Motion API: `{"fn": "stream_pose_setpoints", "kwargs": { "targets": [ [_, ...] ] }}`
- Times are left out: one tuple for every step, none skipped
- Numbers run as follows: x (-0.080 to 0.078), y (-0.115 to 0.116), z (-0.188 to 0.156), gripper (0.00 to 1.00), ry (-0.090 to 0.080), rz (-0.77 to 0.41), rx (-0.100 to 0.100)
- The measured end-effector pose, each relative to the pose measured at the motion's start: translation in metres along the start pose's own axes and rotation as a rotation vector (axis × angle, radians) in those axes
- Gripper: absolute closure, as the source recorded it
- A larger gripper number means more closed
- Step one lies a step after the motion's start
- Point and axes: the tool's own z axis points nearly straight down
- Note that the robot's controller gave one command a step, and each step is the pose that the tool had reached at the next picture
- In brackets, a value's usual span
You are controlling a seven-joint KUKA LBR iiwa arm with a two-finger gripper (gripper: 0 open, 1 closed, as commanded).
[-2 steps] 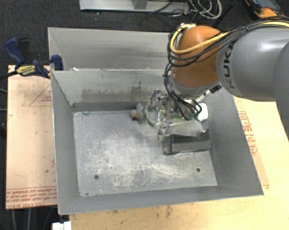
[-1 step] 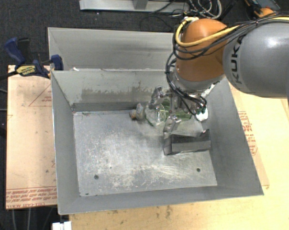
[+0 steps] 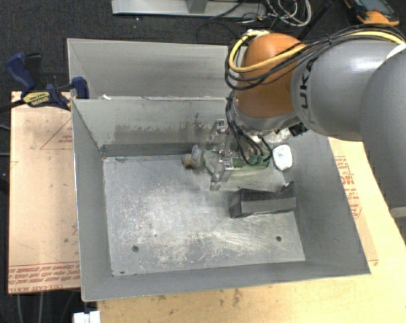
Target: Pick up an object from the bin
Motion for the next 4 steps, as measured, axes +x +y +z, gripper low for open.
{"fn": "stream_pose_setpoints", "kwargs": {
  "targets": [
    [-0.002,-0.007,-0.007,0.00,0.017,0.054,0.001],
    [-0.015,-0.022,0.052,1.00,0.029,0.167,-0.007],
    [-0.015,-0.022,0.052,1.00,0.027,0.166,-0.006],
    [-0.013,-0.010,-0.108,1.00,0.002,-0.119,-0.001]
  ]
}}
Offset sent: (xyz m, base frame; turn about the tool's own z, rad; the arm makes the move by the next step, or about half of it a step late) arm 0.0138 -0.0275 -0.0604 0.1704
